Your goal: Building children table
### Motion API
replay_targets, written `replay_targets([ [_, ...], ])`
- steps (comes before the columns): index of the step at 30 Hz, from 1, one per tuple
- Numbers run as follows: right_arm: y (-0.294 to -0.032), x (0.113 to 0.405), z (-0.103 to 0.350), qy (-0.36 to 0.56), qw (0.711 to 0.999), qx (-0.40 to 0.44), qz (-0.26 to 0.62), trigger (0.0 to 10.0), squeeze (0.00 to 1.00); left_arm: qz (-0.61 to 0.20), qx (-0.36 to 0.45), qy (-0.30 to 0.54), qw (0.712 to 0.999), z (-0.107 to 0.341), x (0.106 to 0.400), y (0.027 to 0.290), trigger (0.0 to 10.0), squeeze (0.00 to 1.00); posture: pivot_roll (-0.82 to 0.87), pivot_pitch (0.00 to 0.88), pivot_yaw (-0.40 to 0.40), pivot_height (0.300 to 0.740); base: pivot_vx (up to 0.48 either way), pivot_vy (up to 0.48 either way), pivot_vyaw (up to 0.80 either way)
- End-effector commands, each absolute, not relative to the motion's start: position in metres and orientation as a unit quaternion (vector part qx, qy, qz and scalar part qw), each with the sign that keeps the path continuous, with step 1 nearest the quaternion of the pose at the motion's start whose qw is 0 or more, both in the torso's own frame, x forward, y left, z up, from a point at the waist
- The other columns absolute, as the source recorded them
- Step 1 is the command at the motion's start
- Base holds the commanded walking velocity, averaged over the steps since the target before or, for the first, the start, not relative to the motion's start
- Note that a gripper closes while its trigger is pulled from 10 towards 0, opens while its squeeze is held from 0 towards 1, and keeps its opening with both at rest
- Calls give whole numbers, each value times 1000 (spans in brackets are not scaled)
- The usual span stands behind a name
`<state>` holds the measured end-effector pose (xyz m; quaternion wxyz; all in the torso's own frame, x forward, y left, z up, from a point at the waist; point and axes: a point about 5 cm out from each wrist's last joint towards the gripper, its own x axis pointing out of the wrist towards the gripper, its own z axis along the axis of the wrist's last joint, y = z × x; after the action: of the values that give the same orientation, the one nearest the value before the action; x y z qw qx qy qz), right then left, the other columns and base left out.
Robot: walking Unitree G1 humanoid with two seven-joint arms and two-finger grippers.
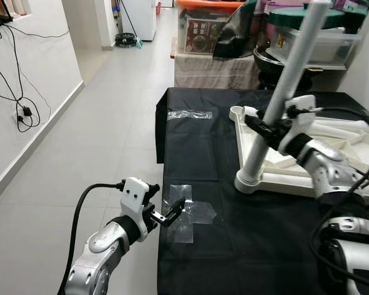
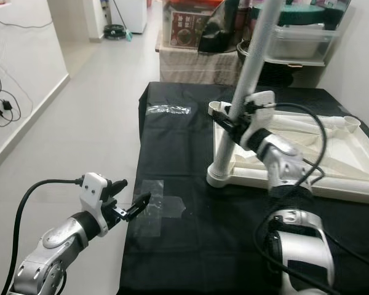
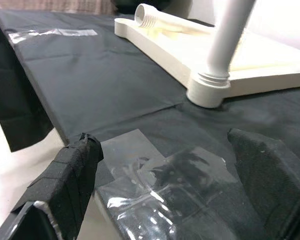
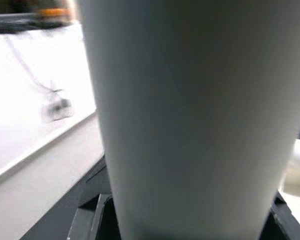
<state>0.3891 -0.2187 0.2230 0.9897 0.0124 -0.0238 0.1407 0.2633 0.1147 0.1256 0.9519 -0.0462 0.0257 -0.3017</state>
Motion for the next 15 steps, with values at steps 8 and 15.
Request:
replay_targets([
  [8, -222, 360, 148, 102, 970, 29, -217, 0, 0, -303, -44, 34, 951, 122, 260, 115, 10000, 0, 78, 0, -76, 740, 0, 0, 0],
  [15, -200, 343, 135, 105, 959, 22, -263, 0, 0, -299, -43, 36, 953, 121, 260, 116, 10000, 0, 77, 0, -78, 740, 0, 0, 0],
])
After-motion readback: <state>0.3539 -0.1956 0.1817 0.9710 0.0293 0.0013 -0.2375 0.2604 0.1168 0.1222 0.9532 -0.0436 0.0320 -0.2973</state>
